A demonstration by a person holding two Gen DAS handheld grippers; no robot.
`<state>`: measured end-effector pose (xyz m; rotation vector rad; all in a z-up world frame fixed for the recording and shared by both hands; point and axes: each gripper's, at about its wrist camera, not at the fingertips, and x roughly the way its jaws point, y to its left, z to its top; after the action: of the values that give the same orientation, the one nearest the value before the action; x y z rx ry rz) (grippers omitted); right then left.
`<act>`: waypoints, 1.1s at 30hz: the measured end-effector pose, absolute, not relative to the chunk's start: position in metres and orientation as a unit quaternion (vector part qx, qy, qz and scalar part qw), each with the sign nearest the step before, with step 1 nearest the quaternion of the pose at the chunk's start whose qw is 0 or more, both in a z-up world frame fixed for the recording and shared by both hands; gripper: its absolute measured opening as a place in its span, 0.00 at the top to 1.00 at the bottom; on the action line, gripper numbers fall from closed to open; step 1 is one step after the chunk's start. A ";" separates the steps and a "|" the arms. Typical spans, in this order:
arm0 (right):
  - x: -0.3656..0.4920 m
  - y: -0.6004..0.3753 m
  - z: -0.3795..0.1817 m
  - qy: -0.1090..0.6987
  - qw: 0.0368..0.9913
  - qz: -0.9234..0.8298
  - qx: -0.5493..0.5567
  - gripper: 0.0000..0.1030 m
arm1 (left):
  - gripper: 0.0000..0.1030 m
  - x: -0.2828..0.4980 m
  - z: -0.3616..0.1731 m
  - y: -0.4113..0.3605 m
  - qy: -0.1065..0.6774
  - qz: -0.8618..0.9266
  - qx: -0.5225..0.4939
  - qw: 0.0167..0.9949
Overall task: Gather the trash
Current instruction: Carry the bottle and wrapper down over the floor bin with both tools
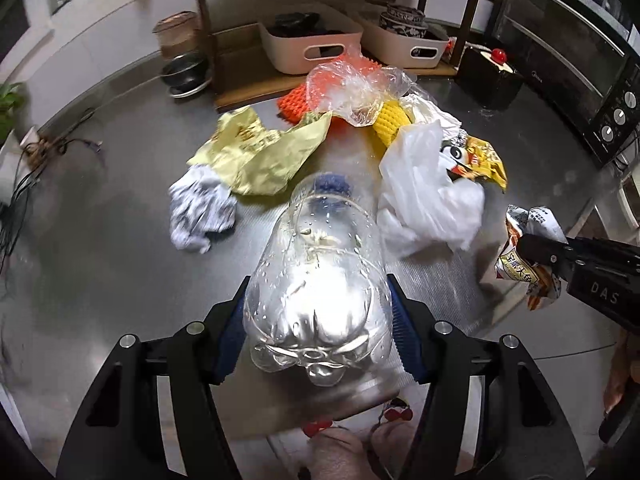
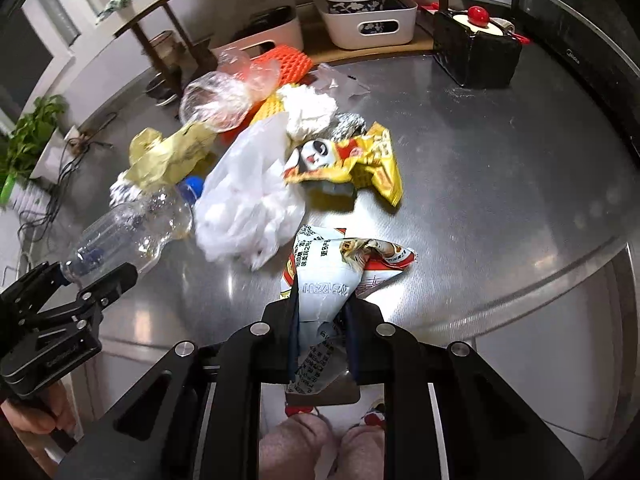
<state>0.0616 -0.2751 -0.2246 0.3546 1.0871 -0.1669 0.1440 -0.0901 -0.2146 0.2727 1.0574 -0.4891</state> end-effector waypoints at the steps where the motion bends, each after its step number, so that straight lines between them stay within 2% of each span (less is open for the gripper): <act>1: 0.057 -0.273 -0.223 0.513 0.839 -0.074 0.165 0.81 | 0.42 0.136 -0.211 -0.086 0.493 -0.226 0.125 0.831; 11: 0.017 -0.251 -0.204 0.506 0.850 -0.028 0.141 0.82 | 0.43 0.063 -0.183 -0.063 0.474 -0.194 0.106 0.852; 19: -0.026 -0.228 -0.197 0.507 0.852 0.018 0.126 0.82 | 0.43 0.008 -0.181 -0.043 0.480 -0.182 0.082 0.855; 25: -0.050 -0.214 -0.233 0.542 0.830 0.043 0.120 0.81 | 0.43 -0.024 -0.217 -0.036 0.518 -0.170 0.075 0.835; 33: -0.053 -0.202 -0.318 0.592 0.791 0.059 0.142 0.81 | 0.43 -0.034 -0.310 -0.038 0.587 -0.167 0.060 0.790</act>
<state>-0.0534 -0.2015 -0.3182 0.3057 1.2752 0.1275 -0.0337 -0.0383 -0.3096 0.1281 1.2626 -0.3596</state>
